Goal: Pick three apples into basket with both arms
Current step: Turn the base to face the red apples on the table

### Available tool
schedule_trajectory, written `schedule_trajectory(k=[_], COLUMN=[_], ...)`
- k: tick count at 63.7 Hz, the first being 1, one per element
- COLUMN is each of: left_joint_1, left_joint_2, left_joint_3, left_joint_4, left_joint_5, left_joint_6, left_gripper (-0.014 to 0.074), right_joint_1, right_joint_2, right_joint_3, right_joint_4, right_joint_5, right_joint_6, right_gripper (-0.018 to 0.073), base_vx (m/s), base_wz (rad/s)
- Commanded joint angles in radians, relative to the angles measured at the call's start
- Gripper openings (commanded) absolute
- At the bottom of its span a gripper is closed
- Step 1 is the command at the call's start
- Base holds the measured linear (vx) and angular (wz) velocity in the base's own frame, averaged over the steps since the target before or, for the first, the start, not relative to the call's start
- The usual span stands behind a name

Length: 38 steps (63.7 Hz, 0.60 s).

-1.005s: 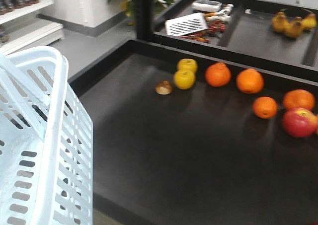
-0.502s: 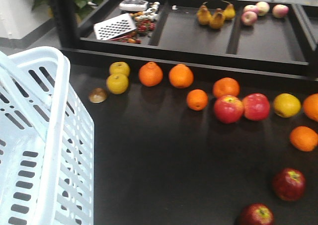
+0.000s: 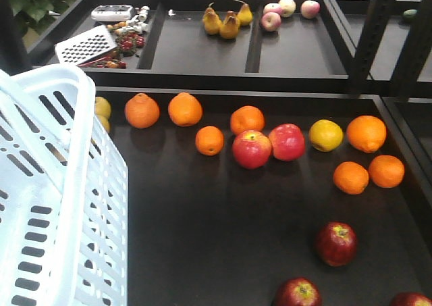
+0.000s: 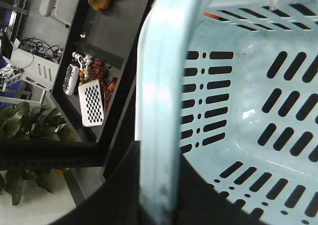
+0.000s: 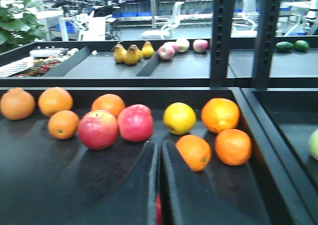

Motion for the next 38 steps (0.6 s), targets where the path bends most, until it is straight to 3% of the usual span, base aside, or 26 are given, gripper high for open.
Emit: schedule_trajectory(k=[1,38], left_joint_1=[-0.005,-0.005], left_joint_2=[-0.005,-0.005], left_joint_3=[-0.025,-0.025], left_joint_4=[0.032,0.032], left_joint_5=[-0.072,-0.072], left_joint_6=[-0.008,-0.008], left_gripper=[-0.0006,-0.0006], right_joint_1=[-0.005,-0.005], right_joint_2=[-0.007,-0.007], right_joint_3=[0.012,0.012], right_joint_4=[-0.001,-0.001], right_joint_5=[-0.076,-0.076], right_joint_6=[-0.007,-0.007], right_gripper=[-0.0009,-0.0009], base_vx=[0.06,0.02], base_wz=[-0.25,-0.09])
